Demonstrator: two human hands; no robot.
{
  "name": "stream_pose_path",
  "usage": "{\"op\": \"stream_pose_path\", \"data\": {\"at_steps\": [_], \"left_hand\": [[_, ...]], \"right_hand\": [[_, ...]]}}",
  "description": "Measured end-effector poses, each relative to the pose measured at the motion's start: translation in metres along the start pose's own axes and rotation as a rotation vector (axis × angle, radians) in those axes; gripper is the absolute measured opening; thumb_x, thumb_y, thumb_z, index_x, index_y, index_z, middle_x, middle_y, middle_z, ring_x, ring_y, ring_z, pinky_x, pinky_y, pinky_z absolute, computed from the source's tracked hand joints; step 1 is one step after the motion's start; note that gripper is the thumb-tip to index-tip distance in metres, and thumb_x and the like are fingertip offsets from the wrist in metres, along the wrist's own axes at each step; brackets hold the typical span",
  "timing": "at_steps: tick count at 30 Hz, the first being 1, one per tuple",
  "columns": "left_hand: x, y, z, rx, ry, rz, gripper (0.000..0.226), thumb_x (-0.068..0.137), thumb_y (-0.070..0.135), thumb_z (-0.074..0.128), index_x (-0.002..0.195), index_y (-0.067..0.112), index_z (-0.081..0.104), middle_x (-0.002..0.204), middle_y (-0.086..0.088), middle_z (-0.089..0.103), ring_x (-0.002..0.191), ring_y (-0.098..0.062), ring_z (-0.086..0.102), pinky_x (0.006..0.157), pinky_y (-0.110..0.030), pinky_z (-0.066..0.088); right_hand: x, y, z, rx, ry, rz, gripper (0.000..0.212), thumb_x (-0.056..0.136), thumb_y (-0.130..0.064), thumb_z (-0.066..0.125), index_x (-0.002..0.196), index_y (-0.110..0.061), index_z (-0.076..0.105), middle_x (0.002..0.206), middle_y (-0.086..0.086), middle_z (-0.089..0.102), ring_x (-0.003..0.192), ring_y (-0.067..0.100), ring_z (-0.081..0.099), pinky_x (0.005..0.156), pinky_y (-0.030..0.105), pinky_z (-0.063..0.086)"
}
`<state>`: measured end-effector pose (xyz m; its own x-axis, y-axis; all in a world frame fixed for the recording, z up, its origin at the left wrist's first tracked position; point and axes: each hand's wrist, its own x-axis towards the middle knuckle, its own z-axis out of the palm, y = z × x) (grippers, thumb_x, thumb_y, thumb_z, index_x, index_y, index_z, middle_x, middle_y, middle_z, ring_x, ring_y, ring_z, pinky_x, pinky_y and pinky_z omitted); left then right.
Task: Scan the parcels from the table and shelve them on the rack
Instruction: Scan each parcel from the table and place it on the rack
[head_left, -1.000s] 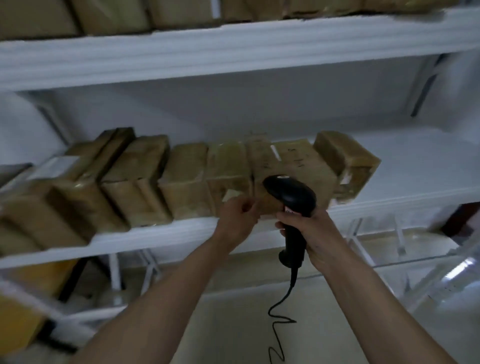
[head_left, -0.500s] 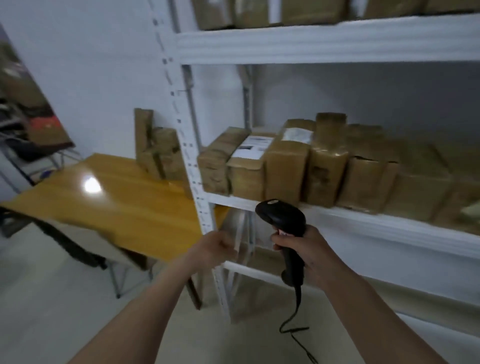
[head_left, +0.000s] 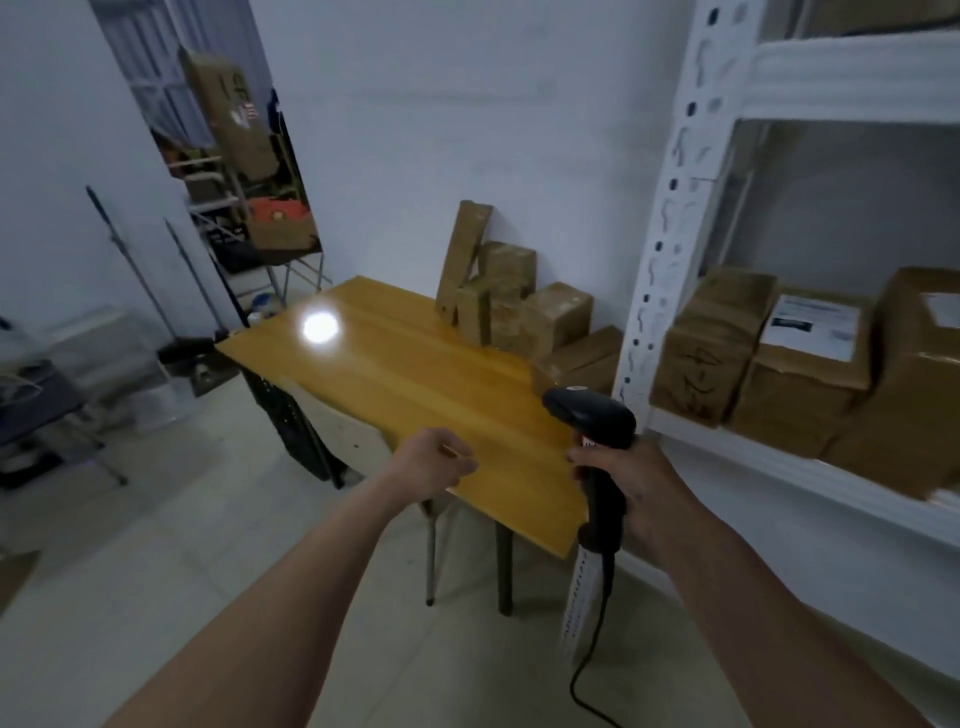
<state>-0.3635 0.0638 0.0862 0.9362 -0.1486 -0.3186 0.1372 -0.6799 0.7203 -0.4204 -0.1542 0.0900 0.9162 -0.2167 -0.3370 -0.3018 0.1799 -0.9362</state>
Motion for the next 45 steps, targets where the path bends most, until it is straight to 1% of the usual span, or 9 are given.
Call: {"op": "stream_pose_path", "data": {"at_steps": [4,14,21,27,30,35,38,41,45], "left_hand": [[0.022,-0.015,-0.021,-0.026,0.002,0.003,0.015,0.092,0.026,0.065,0.102,0.014,0.063,0.091,-0.007,0.065,0.083,-0.018,0.061,0.082,-0.033,0.051],[0.144,-0.011,-0.070,-0.015,0.002,0.001,0.017,0.093,0.026,0.065,0.104,0.013,0.063,0.095,-0.006,0.065,0.096,-0.025,0.065,0.087,-0.038,0.052],[0.258,0.031,-0.107,0.035,0.006,0.087,0.024,0.095,0.025,0.062,0.113,0.009,0.062,0.102,-0.008,0.064,0.095,-0.024,0.063,0.083,-0.037,0.051],[0.327,0.023,-0.127,0.048,-0.001,0.048,0.026,0.094,0.025,0.063,0.113,0.009,0.062,0.106,-0.009,0.064,0.086,-0.019,0.061,0.080,-0.036,0.051],[0.359,0.022,-0.136,0.082,-0.013,0.018,0.031,0.094,0.029,0.062,0.120,0.010,0.060,0.117,-0.009,0.062,0.099,-0.024,0.061,0.089,-0.040,0.052],[0.422,0.045,-0.142,0.145,0.047,0.050,0.047,0.091,0.029,0.066,0.133,0.013,0.051,0.128,-0.008,0.056,0.102,-0.021,0.056,0.083,-0.033,0.049],[0.463,0.059,-0.147,0.169,0.083,0.100,0.059,0.085,0.028,0.071,0.137,0.013,0.047,0.131,-0.010,0.053,0.112,-0.026,0.055,0.089,-0.037,0.052],[0.503,0.071,-0.160,0.205,0.098,0.144,0.069,0.080,0.030,0.076,0.138,0.013,0.043,0.135,-0.014,0.045,0.117,-0.031,0.052,0.093,-0.044,0.052],[0.553,0.081,-0.183,0.261,0.080,0.192,0.081,0.076,0.036,0.080,0.140,0.012,0.037,0.137,-0.016,0.037,0.123,-0.035,0.045,0.101,-0.046,0.047]], "right_hand": [[0.027,-0.006,0.028,0.024,-0.041,0.032,0.012,0.081,0.005,0.069,0.092,0.000,0.066,0.078,0.014,0.064,0.065,0.022,0.060,0.061,0.034,0.049],[0.134,-0.045,0.089,0.078,-0.163,0.086,0.006,0.084,0.002,0.067,0.087,-0.002,0.064,0.077,0.012,0.064,0.069,0.024,0.061,0.066,0.039,0.051],[0.236,-0.099,0.124,0.154,-0.115,0.060,0.011,0.084,0.003,0.066,0.094,0.002,0.064,0.078,0.012,0.064,0.068,0.023,0.061,0.066,0.037,0.050],[0.299,-0.133,0.153,0.174,-0.084,0.076,0.007,0.084,0.003,0.066,0.086,-0.003,0.064,0.075,0.011,0.065,0.067,0.021,0.060,0.066,0.035,0.050],[0.320,-0.141,0.163,0.188,-0.084,0.091,0.007,0.083,0.003,0.067,0.086,-0.003,0.064,0.076,0.012,0.064,0.067,0.022,0.061,0.067,0.036,0.050],[0.355,-0.154,0.169,0.224,-0.010,0.075,0.008,0.083,0.001,0.067,0.091,-0.001,0.064,0.075,0.010,0.065,0.070,0.021,0.061,0.069,0.034,0.051],[0.376,-0.163,0.181,0.250,0.060,0.062,0.002,0.085,0.002,0.064,0.086,0.000,0.063,0.071,0.011,0.063,0.063,0.020,0.059,0.063,0.031,0.049],[0.400,-0.172,0.198,0.273,0.142,0.063,0.008,0.087,0.002,0.063,0.080,-0.002,0.061,0.071,0.011,0.061,0.063,0.020,0.056,0.064,0.030,0.047],[0.435,-0.180,0.224,0.299,0.263,0.070,0.004,0.086,0.001,0.065,0.088,-0.002,0.063,0.076,0.010,0.062,0.067,0.018,0.058,0.066,0.028,0.049]]}}
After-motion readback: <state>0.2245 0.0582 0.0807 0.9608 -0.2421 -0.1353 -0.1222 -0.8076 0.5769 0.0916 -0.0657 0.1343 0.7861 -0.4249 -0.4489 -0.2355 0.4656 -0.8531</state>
